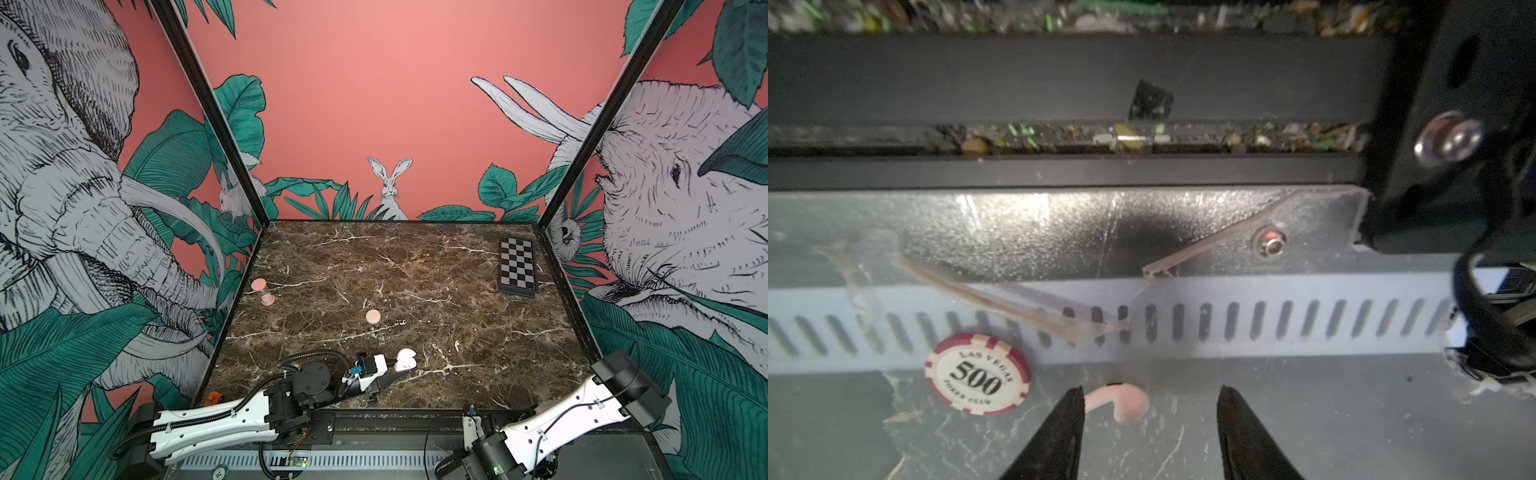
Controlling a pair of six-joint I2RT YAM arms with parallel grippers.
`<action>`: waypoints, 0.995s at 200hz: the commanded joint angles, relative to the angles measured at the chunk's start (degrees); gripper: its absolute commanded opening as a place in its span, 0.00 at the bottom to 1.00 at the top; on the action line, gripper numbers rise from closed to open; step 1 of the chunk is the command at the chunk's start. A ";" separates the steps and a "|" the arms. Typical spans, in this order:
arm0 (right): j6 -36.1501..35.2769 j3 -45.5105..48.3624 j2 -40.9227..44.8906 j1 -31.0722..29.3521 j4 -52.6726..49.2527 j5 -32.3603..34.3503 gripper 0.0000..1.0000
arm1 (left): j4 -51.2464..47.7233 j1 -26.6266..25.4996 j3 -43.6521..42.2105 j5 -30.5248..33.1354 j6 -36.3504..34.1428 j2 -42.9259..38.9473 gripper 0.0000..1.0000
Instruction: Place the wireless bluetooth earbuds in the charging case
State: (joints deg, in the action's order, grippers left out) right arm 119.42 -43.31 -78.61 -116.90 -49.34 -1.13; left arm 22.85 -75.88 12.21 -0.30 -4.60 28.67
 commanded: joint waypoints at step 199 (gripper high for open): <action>35.76 5.07 1.97 -2.79 6.51 -2.20 0.26 | -1.66 -0.28 2.73 3.81 -1.56 2.01 0.00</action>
State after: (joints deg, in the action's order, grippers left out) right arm 119.61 -39.27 -76.93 -119.26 -42.22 -2.81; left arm 19.81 -75.88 13.17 2.90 -5.65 30.92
